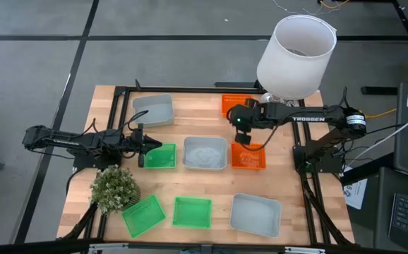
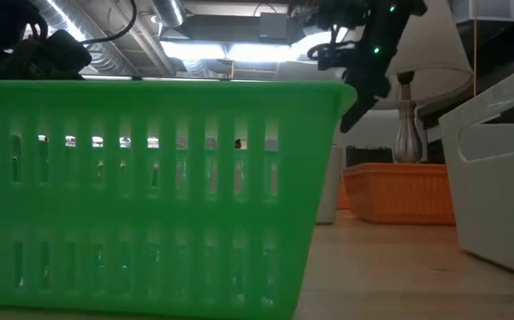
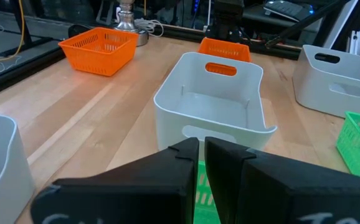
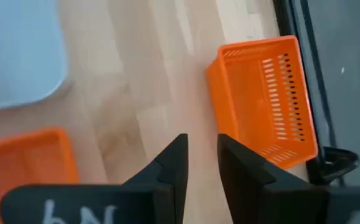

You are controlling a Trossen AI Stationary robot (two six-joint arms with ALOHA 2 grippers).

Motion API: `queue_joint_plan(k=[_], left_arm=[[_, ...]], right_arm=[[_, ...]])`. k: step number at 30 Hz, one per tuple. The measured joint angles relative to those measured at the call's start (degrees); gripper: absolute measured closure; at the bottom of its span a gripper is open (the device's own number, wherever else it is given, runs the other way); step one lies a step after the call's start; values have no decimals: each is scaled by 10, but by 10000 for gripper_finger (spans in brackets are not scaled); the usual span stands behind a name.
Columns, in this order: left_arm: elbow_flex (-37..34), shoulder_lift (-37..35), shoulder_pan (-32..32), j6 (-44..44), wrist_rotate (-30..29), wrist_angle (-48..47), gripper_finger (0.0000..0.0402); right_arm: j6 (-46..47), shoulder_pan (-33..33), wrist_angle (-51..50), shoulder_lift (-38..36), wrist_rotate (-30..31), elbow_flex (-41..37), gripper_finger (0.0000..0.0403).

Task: Stack baskets by color
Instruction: Stack the top orange bin on top of the bottom orange bin

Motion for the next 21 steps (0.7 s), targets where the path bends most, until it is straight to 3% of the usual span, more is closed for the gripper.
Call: queue_joint_plan(k=[11, 21], left_arm=[[0, 0, 0, 1, 0, 0, 380], [0, 0, 0, 1, 0, 0, 380]], right_arm=[[-49, -132, 14, 70, -157, 38, 317], [-94, -172, 21, 154, -165, 39, 317]])
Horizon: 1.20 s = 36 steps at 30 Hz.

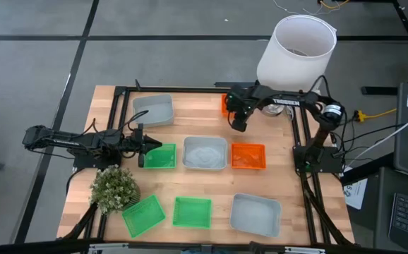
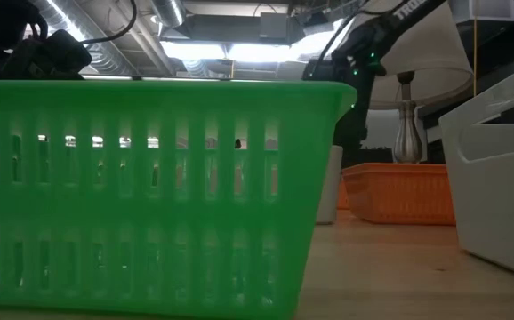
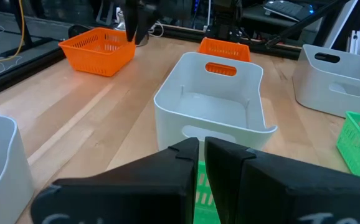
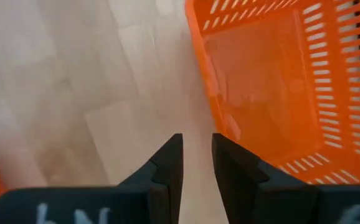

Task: Stack baskets by color
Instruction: Stack the top orange bin on top of the bottom orange bin

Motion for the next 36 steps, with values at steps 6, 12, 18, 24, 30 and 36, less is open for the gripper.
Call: queue_joint_plan(k=[6, 12, 18, 24, 30, 36], left_arm=[[0, 0, 0, 0, 0, 0, 380], [0, 0, 0, 0, 0, 0, 380], [0, 0, 0, 0, 0, 0, 380], [0, 0, 0, -3, 0, 0, 380], [0, 0, 0, -4, 0, 0, 380], [0, 0, 0, -2, 0, 0, 380]], right_arm=[[-10, 0, 6, 6, 54, 0, 317], [-26, 0, 15, -7, 68, 0, 317], [-29, -2, 10, -2, 48, 0, 317], [-33, -2, 43, 8, 99, 0, 317], [-43, -2, 43, 9, 70, 0, 317], [-46, -4, 43, 9, 70, 0, 317]])
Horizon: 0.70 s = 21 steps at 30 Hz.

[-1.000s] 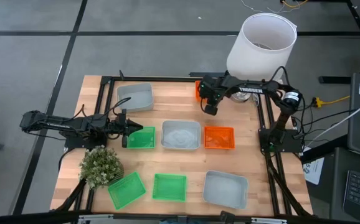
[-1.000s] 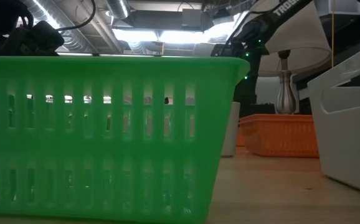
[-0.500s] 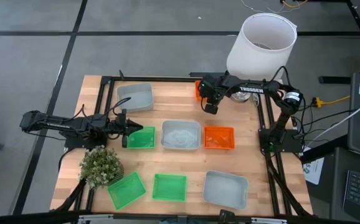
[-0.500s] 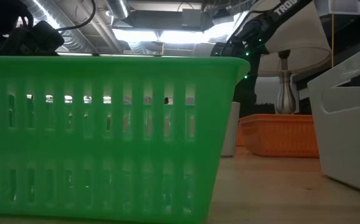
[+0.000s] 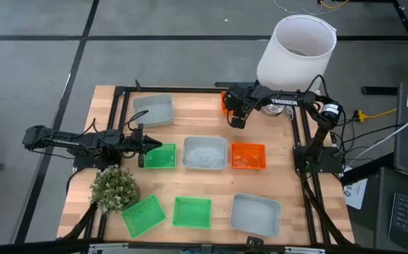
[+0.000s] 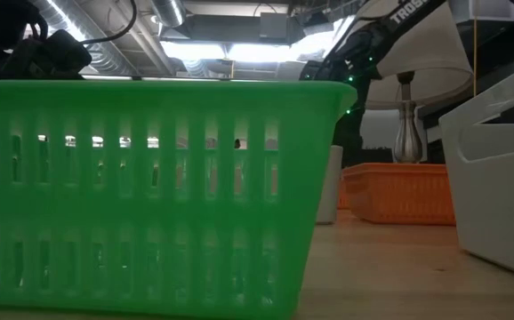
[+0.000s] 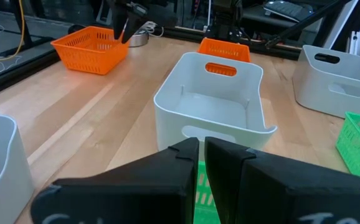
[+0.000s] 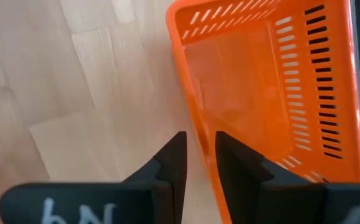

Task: Stack baskets by color
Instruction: Stack the top orange bin on top of the bottom orange bin

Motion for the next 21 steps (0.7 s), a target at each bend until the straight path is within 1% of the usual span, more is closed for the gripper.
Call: queue_joint_plan(k=[7, 9, 12, 21], left_arm=[[0, 0, 0, 0, 0, 0, 380], [0, 0, 0, 0, 0, 0, 380], [0, 0, 0, 0, 0, 0, 380], [0, 0, 0, 0, 0, 0, 380]], right_arm=[[-12, -15, 1, 0, 0, 0, 317], [-12, -19, 3, 0, -8, -2, 317], [-12, -24, 13, 0, -19, -16, 317], [-25, -29, 56, 0, -12, -47, 317]])
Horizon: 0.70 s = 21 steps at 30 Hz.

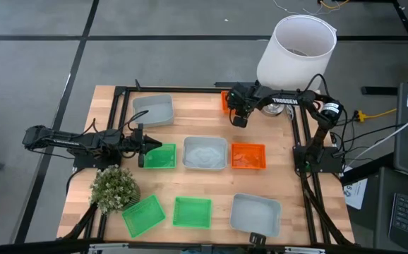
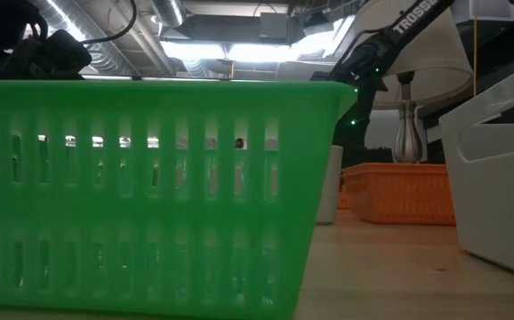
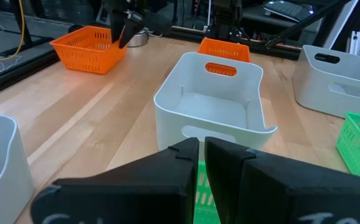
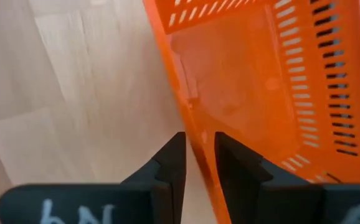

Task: Stack baskets by color
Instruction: Stack the top orange bin on top of the bottom orange bin

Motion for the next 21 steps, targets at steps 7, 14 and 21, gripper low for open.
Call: queue_joint_plan(k=[7, 14, 21], left_arm=[[0, 0, 0, 0, 0, 0, 380], [0, 0, 0, 2, 0, 0, 380], [0, 0, 0, 2, 0, 0, 380]], right_arm=[[12, 0, 2, 0, 2, -28, 328], [20, 2, -9, 0, 2, -16, 396], [32, 42, -48, -15, 42, 15, 400]])
